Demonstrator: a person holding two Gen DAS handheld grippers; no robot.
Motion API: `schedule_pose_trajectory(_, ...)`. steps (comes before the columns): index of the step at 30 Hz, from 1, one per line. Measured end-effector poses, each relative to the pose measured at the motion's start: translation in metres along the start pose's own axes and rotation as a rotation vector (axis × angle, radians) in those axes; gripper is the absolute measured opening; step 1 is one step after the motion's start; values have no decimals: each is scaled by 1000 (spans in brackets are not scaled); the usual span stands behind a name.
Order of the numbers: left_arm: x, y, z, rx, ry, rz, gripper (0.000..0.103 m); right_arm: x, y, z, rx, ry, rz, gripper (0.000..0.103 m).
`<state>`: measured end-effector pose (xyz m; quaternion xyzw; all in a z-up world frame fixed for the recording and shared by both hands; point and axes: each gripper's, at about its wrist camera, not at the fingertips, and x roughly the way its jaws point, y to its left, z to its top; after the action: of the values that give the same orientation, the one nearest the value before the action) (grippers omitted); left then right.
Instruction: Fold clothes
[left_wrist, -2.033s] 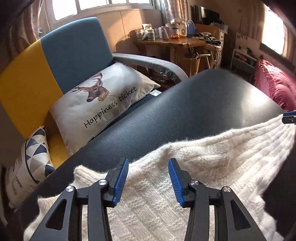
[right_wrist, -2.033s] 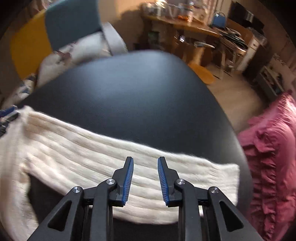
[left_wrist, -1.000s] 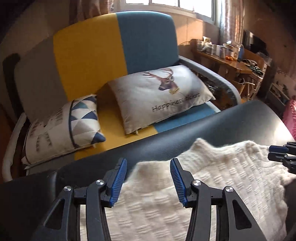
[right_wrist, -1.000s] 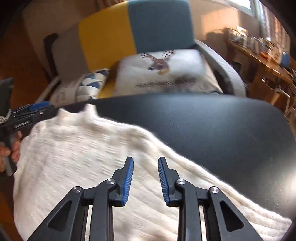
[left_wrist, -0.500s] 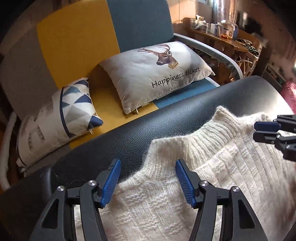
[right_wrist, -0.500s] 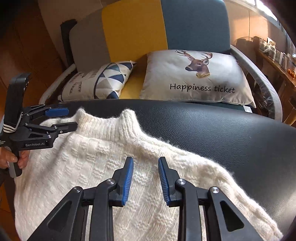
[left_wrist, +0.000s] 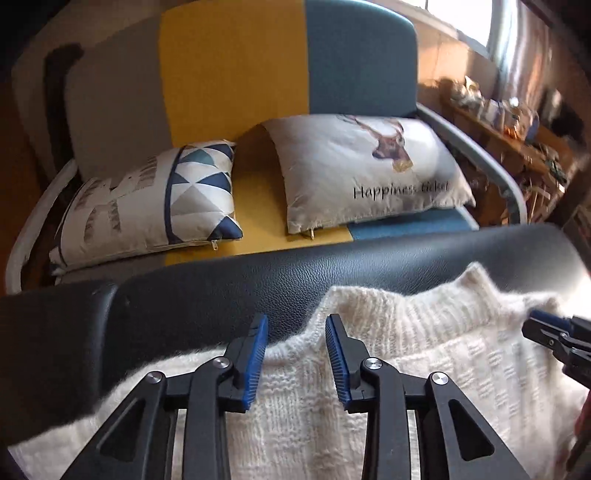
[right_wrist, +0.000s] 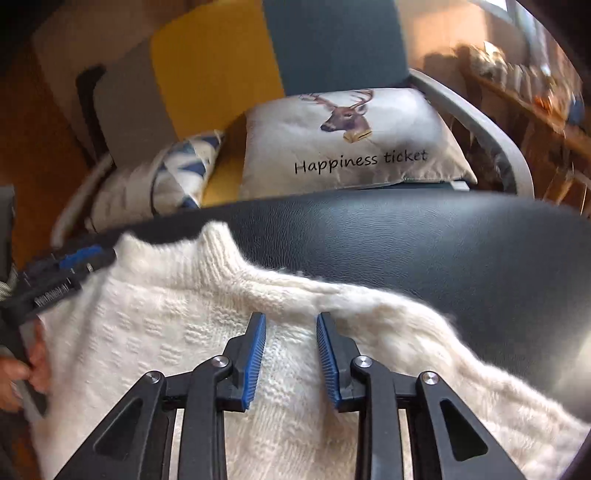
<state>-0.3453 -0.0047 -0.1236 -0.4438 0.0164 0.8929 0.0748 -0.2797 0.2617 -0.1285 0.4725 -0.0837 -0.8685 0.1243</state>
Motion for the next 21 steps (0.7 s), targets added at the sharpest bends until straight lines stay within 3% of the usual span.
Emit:
schedule_pose_trajectory(4,-34,-6,-10,-35,-52,-63,47,-52,-44,-23,125,-46,49,28)
schedule_pose_trajectory(6,-48,-28,-23,20,-55,-102,48,-78,-70,-44,176,-46,41,28)
schedule_pose_trajectory(11,-73,-106,-64,167,-26,-264,50,-119,-116,-95,184,4,-131,28)
schedule_pose_trajectory(17,-87,-212,-115,403,38,-397,50,-122,-156,-133,173,64,-377,29)
schedule_pose_trajectory(21,-66,-245,-145,486,126,-340,51,-130,-168,-135,229,18,-350,28)
